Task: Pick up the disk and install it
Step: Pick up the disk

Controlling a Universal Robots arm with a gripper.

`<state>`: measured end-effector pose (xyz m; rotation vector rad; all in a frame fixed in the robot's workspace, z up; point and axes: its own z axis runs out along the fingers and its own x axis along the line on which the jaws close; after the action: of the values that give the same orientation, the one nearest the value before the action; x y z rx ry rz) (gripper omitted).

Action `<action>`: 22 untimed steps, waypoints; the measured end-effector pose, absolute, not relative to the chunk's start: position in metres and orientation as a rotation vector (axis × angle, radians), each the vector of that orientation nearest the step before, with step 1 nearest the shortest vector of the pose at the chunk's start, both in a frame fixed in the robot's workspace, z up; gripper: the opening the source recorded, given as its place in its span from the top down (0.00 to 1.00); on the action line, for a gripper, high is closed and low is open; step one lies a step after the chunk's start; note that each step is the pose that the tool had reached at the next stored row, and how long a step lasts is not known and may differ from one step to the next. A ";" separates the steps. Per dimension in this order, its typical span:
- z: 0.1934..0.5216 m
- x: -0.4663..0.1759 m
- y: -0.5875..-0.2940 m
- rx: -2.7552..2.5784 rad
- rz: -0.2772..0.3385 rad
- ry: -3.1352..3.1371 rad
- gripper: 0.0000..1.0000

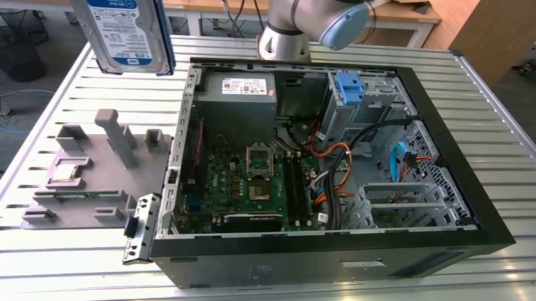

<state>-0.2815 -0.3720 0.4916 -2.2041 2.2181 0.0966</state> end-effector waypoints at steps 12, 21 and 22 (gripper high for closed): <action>0.492 -0.240 -0.372 -2.204 0.097 2.218 0.65; 0.492 -0.207 -0.372 -2.204 0.097 2.218 0.65; 0.492 -0.204 -0.372 -2.204 0.097 2.218 0.65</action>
<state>-0.2036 -0.3720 0.4916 -2.2041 2.2182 0.0966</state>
